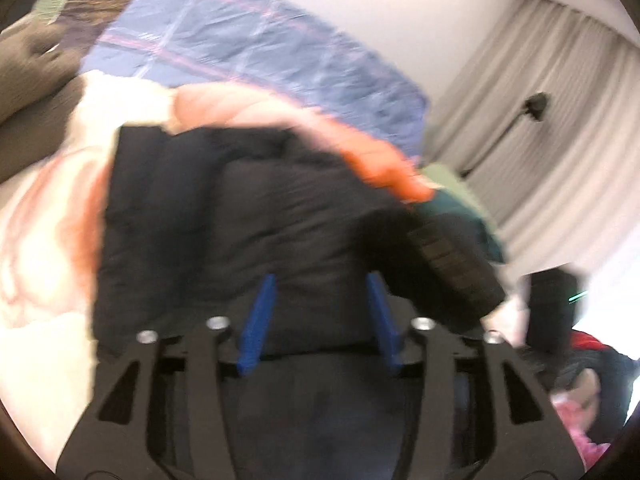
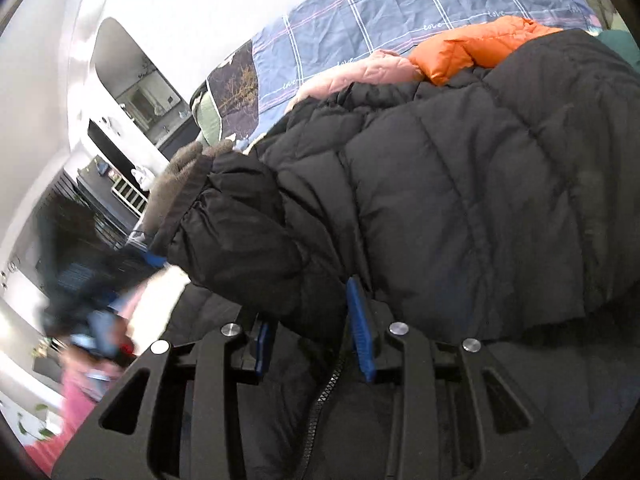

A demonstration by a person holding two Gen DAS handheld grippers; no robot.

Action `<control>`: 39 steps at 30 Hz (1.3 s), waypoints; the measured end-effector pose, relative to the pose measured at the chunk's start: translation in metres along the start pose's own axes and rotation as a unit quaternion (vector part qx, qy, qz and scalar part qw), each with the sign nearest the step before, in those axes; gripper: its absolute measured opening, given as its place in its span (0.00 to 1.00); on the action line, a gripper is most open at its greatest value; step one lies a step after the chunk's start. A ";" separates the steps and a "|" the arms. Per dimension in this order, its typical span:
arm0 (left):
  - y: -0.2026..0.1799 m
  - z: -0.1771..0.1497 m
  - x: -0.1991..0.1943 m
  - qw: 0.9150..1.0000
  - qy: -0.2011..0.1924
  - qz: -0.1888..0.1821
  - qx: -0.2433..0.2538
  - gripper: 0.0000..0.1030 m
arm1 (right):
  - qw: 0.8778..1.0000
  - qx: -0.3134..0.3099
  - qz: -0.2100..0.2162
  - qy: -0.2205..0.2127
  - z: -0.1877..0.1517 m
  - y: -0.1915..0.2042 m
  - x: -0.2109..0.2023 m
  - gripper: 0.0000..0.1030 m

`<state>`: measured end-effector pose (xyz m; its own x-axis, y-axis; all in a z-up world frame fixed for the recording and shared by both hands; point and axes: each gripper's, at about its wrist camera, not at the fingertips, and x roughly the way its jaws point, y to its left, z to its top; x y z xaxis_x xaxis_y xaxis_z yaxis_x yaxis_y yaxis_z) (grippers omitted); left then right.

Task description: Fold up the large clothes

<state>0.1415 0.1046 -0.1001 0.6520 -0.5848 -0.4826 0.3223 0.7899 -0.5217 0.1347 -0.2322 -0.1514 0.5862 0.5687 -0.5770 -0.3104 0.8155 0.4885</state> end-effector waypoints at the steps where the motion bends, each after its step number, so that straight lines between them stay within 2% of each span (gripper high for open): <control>1: -0.013 0.004 0.000 1.000 0.006 -0.020 0.009 0.67 | 1.000 -0.009 -0.003 0.000 -0.002 0.003 0.004 0.33; 4: -0.041 0.008 0.014 0.998 0.034 -0.044 0.035 0.73 | 0.999 -0.038 -0.010 0.000 -0.008 0.011 0.013 0.34; 9: -0.055 -0.003 0.055 0.995 0.088 -0.031 0.037 0.71 | 0.999 -0.045 -0.009 -0.003 -0.013 0.008 0.014 0.35; 11: -0.057 -0.009 0.066 0.995 0.096 -0.017 0.037 0.23 | 0.999 -0.045 -0.007 -0.004 -0.014 0.009 0.010 0.38; 12: -0.055 -0.009 0.071 0.994 0.108 -0.018 0.031 0.04 | 0.999 -0.048 -0.009 -0.002 -0.012 0.011 0.007 0.38; 13: -0.053 -0.006 0.072 0.993 0.111 -0.023 0.017 0.04 | 0.999 -0.053 -0.011 -0.002 -0.011 0.013 0.002 0.38; 14: -0.057 0.001 0.067 0.995 0.097 -0.023 0.021 0.04 | 0.998 -0.059 -0.005 -0.008 -0.008 0.015 -0.008 0.38; 15: -0.062 0.009 0.062 0.996 0.083 -0.020 0.034 0.04 | 0.998 -0.062 0.006 -0.018 -0.004 0.018 -0.019 0.39; 16: -0.072 0.023 0.045 0.997 0.053 -0.014 0.063 0.04 | 0.997 -0.064 0.017 -0.033 0.000 0.018 -0.033 0.42; 19: -0.081 0.059 0.001 0.995 -0.008 0.004 0.097 0.04 | 0.993 -0.049 0.024 -0.107 0.019 0.010 -0.082 0.49; 21: -0.071 0.074 -0.020 0.995 -0.026 0.023 0.092 0.05 | 0.988 -0.023 -0.010 -0.149 0.032 -0.008 -0.108 0.49; 22: -0.059 0.079 -0.029 0.995 -0.028 0.035 0.087 0.05 | 0.986 -0.005 -0.054 -0.158 0.038 -0.022 -0.113 0.49; 24: -0.033 0.078 -0.031 0.995 -0.019 0.064 0.075 0.06 | 0.984 0.020 -0.112 -0.140 0.043 -0.046 -0.104 0.49; 25: -0.020 0.075 -0.031 0.995 -0.010 0.072 0.065 0.08 | 0.983 0.029 -0.133 -0.122 0.043 -0.057 -0.094 0.49; 26: -0.002 0.068 -0.025 0.995 0.005 0.087 0.050 0.11 | 0.979 0.046 -0.176 -0.087 0.039 -0.074 -0.076 0.49; 27: 0.016 0.059 -0.018 0.992 0.020 0.117 0.040 0.20 | 0.976 0.058 -0.203 -0.060 0.034 -0.086 -0.063 0.46; 28: 0.029 0.052 -0.011 0.988 0.029 0.149 0.034 0.30 | 0.972 0.067 -0.220 -0.037 0.028 -0.096 -0.051 0.43; 29: 0.041 0.045 -0.001 0.982 0.037 0.184 0.030 0.33 | 0.971 0.070 -0.225 -0.035 0.021 -0.102 -0.044 0.43; 31: 0.065 0.032 0.008 0.966 0.051 0.253 0.028 0.33 | 0.971 0.055 -0.229 -0.045 0.019 -0.096 -0.047 0.43; 32: 0.071 0.029 0.007 0.963 0.051 0.263 0.024 0.33 | 0.971 0.043 -0.231 -0.045 0.021 -0.088 -0.051 0.43; 35: 0.056 0.032 -0.011 0.970 0.015 0.242 0.029 0.33 | 0.972 0.011 -0.223 -0.075 0.031 -0.068 -0.068 0.43; 36: 0.038 0.037 -0.019 0.972 -0.009 0.227 0.052 0.33 | 0.971 -0.001 -0.225 -0.085 0.035 -0.061 -0.072 0.44; 39: -0.011 0.037 -0.019 0.975 -0.031 0.186 0.115 0.43 | 0.965 -0.029 -0.238 -0.105 0.046 -0.046 -0.075 0.44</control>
<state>0.1508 0.1141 -0.0598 0.7914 -0.2433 -0.5608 0.1965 0.9700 -0.1434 0.1394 -0.3169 -0.1010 0.8090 0.0997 -0.5793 -0.0067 0.9870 0.1604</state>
